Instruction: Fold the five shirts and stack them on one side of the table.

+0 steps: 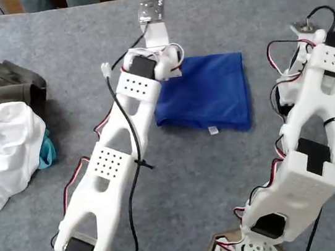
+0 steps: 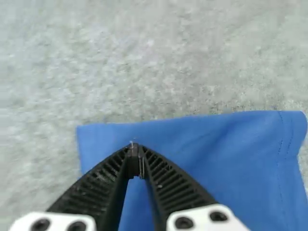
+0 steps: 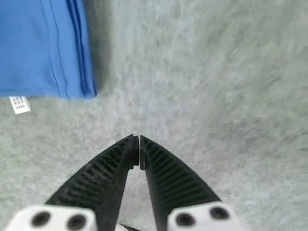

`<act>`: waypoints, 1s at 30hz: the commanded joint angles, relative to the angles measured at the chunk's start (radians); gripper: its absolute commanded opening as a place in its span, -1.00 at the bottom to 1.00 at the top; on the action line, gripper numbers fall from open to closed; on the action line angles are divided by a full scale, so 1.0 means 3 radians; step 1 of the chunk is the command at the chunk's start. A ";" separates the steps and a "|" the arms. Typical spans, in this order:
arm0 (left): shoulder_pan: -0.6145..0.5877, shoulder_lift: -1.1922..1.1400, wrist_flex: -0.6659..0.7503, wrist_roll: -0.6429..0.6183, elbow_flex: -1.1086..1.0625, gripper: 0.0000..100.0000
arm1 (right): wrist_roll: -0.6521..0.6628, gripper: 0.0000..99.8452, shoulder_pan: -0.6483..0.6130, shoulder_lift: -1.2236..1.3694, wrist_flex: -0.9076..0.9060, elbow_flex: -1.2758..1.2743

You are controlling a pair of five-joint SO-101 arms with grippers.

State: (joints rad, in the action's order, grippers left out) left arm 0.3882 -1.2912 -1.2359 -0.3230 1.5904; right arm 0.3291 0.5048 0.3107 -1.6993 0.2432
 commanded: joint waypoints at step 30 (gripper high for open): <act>-0.1005 0.1243 -0.1759 0.0757 0.0233 -0.94 | -0.1632 -0.96 -0.1187 0.0560 0.0353 0.0550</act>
State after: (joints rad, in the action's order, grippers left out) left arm 0.1227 -0.9904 -1.6993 -0.1649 1.6241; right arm 0.0345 0.1688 0.4733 -1.5965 0.3951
